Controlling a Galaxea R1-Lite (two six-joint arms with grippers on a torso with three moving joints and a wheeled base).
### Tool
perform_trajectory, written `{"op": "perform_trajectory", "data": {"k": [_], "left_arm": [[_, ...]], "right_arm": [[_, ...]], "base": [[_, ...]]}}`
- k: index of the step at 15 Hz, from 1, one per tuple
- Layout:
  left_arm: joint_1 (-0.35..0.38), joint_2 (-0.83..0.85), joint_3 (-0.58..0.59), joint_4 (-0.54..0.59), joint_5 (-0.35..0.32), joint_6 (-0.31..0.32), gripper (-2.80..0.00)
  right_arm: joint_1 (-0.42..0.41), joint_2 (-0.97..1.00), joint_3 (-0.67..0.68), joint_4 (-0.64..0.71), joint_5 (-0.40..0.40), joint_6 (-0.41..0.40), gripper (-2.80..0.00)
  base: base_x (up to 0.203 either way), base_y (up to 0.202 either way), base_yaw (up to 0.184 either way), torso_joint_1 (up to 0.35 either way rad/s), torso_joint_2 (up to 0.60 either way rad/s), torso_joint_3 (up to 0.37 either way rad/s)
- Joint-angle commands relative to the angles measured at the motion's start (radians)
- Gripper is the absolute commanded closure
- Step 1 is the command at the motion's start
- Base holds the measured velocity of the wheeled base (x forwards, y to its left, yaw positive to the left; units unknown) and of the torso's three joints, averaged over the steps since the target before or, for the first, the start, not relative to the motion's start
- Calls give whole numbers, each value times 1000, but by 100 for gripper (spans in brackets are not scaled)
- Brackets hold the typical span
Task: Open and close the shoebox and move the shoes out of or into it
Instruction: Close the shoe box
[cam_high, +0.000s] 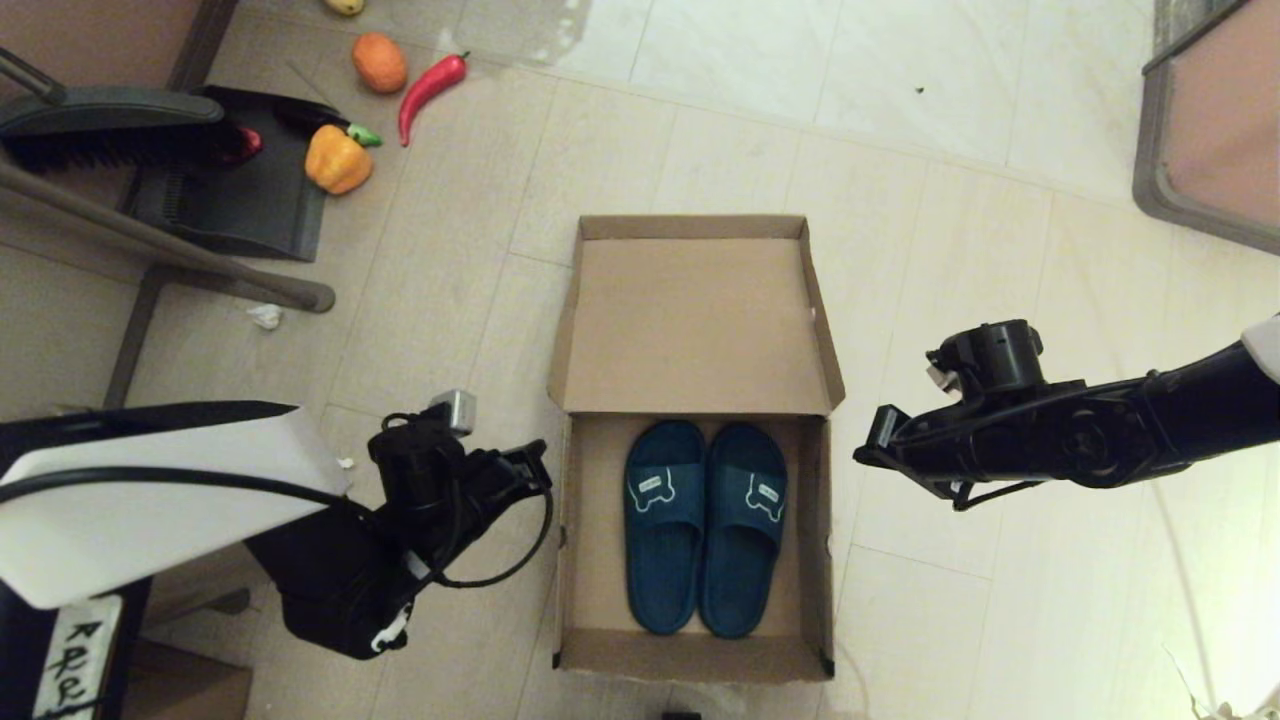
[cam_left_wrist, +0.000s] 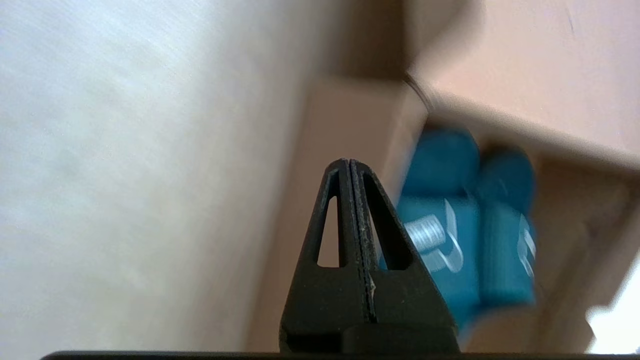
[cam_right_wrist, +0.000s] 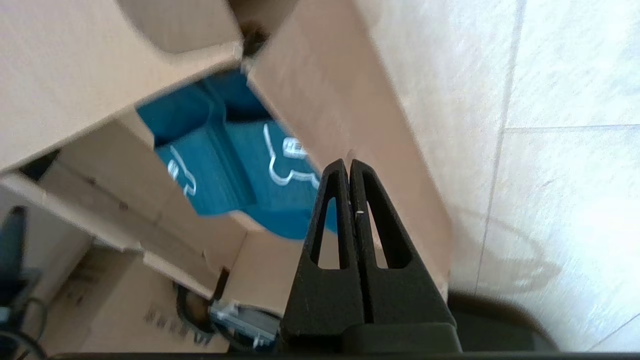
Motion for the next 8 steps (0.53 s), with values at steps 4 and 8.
{"op": "perform_trajectory", "data": {"k": [4, 8], "left_arm": [[111, -2, -183, 9, -8, 0, 0], [142, -26, -403, 278, -84, -48, 0]], "right_arm": [[-76, -52, -71, 122, -1, -4, 0], [-119, -22, -326, 338, 33, 2, 0]], "base": [[0, 0, 0, 0, 0, 0], [0, 0, 0, 0, 0, 0]]}}
